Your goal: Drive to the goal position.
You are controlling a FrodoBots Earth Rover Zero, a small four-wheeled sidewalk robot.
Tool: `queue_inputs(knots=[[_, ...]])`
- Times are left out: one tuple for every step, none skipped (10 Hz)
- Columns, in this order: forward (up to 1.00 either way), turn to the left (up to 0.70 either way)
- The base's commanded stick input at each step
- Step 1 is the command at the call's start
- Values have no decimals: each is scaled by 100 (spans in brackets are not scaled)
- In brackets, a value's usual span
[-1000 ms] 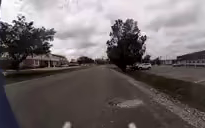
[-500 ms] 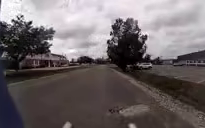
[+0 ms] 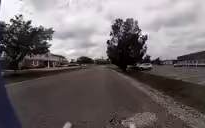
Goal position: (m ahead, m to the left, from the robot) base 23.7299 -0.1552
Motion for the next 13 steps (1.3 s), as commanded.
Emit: queue_inputs(knots=[[60,0],[60,0],[60,0],[60,0],[60,0],[60,0],[60,0],[60,0],[60,0],[60,0],[60,0],[60,0],[60,0]])
